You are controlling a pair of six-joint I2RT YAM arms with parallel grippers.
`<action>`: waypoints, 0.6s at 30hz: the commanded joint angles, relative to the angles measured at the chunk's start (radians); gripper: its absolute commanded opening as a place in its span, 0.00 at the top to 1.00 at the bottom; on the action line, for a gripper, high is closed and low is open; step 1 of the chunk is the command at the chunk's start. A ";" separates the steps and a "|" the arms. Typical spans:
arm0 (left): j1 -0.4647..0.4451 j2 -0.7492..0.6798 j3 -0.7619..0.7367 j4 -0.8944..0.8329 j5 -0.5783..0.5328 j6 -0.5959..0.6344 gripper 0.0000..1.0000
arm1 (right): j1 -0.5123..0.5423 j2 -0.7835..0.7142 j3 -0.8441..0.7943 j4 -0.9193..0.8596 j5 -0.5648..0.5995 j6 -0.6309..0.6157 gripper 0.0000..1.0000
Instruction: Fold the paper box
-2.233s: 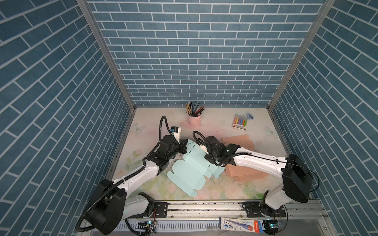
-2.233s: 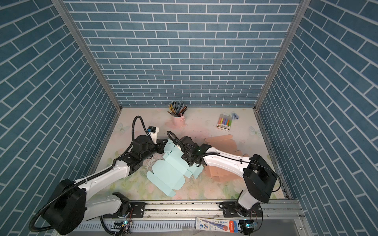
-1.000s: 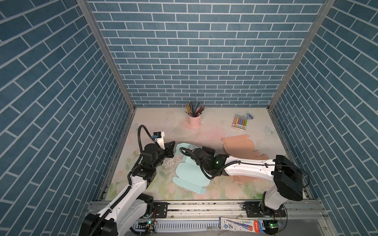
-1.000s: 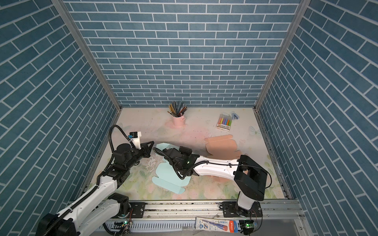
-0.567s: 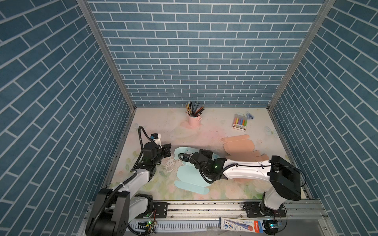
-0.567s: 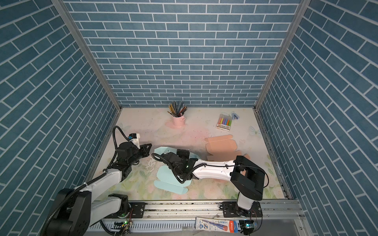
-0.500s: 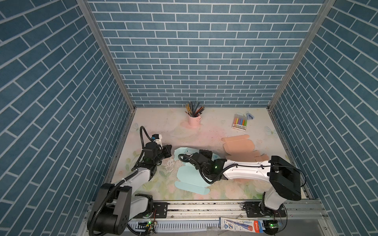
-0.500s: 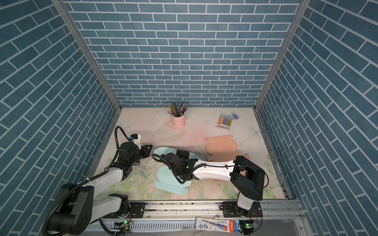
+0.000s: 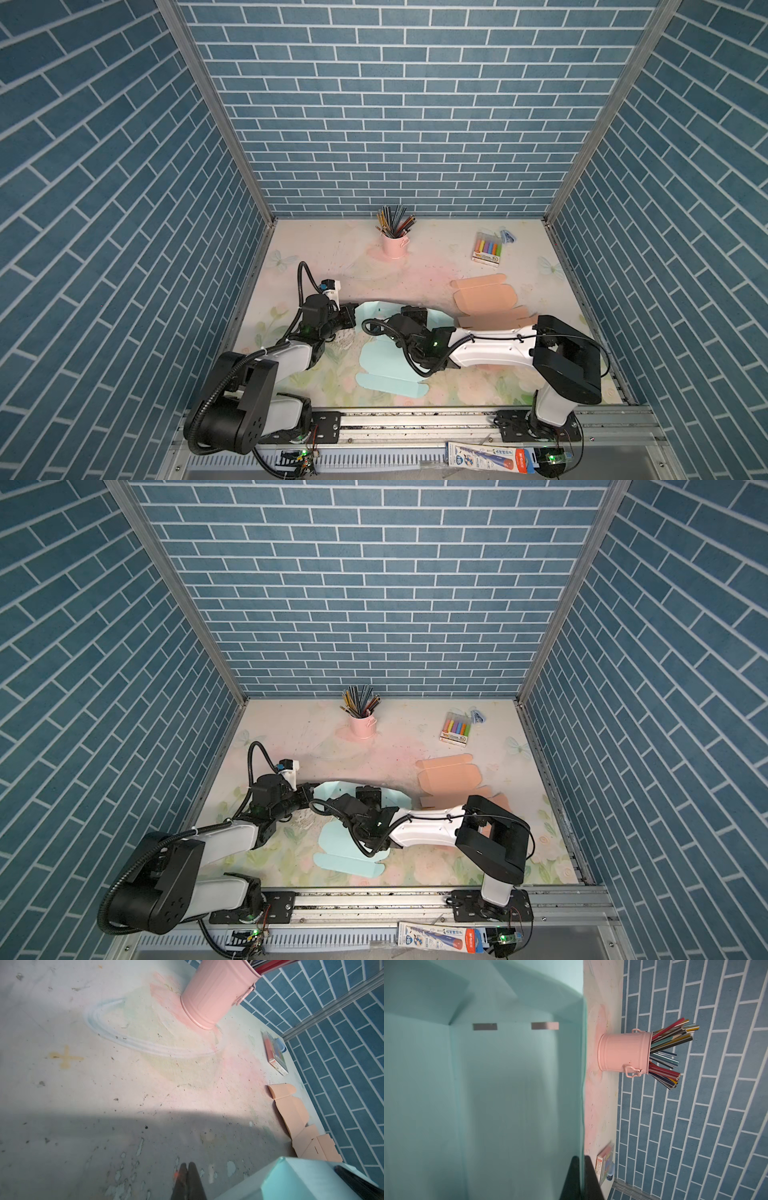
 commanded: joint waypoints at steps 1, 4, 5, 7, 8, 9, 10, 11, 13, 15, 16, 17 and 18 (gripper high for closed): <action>-0.022 -0.008 -0.022 0.051 0.014 -0.007 1.00 | 0.007 0.015 -0.019 0.059 0.036 -0.096 1.00; -0.034 -0.023 -0.035 0.050 0.019 -0.005 1.00 | 0.006 0.012 -0.040 0.112 0.045 -0.137 1.00; -0.037 -0.029 -0.042 0.051 0.025 -0.005 1.00 | 0.006 0.009 -0.050 0.138 0.049 -0.155 1.00; -0.046 -0.046 -0.055 0.062 0.035 -0.009 1.00 | 0.007 0.009 -0.066 0.179 0.057 -0.185 1.00; -0.049 -0.059 -0.065 0.072 0.041 -0.014 1.00 | 0.005 0.009 -0.071 0.196 0.059 -0.198 1.00; -0.052 -0.074 -0.075 0.079 0.046 -0.016 1.00 | 0.006 0.009 -0.074 0.206 0.060 -0.208 1.00; -0.057 -0.088 -0.083 0.083 0.050 -0.018 1.00 | 0.006 0.009 -0.076 0.215 0.060 -0.214 1.00; -0.063 -0.107 -0.089 0.082 0.049 -0.018 1.00 | 0.008 0.009 -0.079 0.223 0.061 -0.219 1.00; -0.075 -0.136 -0.097 0.072 0.050 -0.015 1.00 | 0.009 0.006 -0.091 0.262 0.069 -0.242 1.00; -0.090 -0.162 -0.105 0.059 0.049 -0.013 1.00 | 0.014 0.001 -0.120 0.348 0.087 -0.298 1.00; -0.097 -0.173 -0.111 0.055 0.048 -0.015 1.00 | 0.018 -0.001 -0.135 0.393 0.094 -0.326 1.00; -0.102 -0.187 -0.117 0.051 0.045 -0.016 1.00 | 0.022 -0.004 -0.151 0.442 0.099 -0.355 1.00; -0.111 -0.199 -0.123 0.046 0.040 -0.016 1.00 | 0.026 -0.007 -0.166 0.482 0.102 -0.382 1.00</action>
